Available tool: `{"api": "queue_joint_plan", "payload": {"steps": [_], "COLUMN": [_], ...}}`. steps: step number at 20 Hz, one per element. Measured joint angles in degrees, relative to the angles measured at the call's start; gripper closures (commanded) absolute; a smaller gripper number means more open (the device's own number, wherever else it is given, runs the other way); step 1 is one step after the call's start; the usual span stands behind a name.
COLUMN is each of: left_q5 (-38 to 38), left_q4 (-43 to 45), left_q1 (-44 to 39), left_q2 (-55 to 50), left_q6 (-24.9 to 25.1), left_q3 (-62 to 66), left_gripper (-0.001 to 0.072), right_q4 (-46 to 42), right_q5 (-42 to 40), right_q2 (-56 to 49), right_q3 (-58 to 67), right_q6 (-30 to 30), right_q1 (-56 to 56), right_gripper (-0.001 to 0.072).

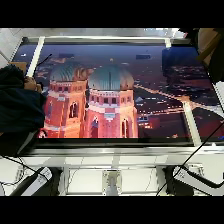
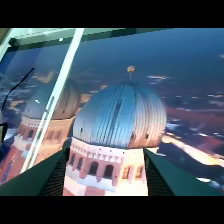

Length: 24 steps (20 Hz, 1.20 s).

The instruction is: Fold the clothes and pants, and hang the long-sleeved shirts on hangers.

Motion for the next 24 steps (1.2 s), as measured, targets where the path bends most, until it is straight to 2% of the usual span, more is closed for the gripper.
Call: {"api": "queue_joint_plan", "payload": {"steps": [6, 7, 8, 9, 10, 15, 18, 21, 24], "left_q5": [2.43, 2.54, 2.73, 2.84, 2.95, 1.05, 0.37, 2.03, 1.73], "left_q4": [-7.21, -8.33, -9.05, -9.73, -10.51, -14.82, -24.06, -38.56, -48.46], "left_q1": [4.66, 4.76, 4.85, 4.9, 4.96, 2.75, -2.47, -12.83, -30.45], "left_q2": [-7.74, -8.98, -9.97, -10.71, -11.1, -6.58, 1.22, 8.61, 11.76], "left_q6": [-0.2, -0.17, -0.15, -0.09, 0.26, 4.17, 7.32, 12.35, 15.93], "left_q3": [1.42, 1.49, 1.51, 1.6, 1.66, 5.22, 8.48, 9.9, 10.38], "left_gripper": [0.0118, 0.0141, 0.0437, 0.0671, 0.0695, 0.0694, 0.0694, 0.0694, 0.0695], "right_q4": [-0.48, -0.52, -0.42, -0.24, -0.22, 0.09, -0.37, -3.91, -10.69], "right_q5": [-0.52, -0.63, -0.68, -0.72, -0.76, -0.63, -0.26, 1.33, 3.28], "right_q2": [-1.44, -1.55, -1.55, -1.62, -1.68, -1.53, -1.22, -0.92, -0.83], "right_q3": [-0.07, -0.07, -0.07, -0.07, -0.07, 0.7, 1.49, 1.79, 1.77], "right_q6": [-0.11, -0.11, -0.11, -0.09, -0.09, 0.02, 0.02, -1.05, -3.28], "right_q1": [-0.02, -0.02, -0.02, -0.02, 0.0, -0.02, -0.2, -0.22, -0.22], "right_gripper": [0.0187, 0.0187, 0.0187, 0.0187, 0.0187, 0.0187, 0.0187, 0.0188, 0.0187]}}
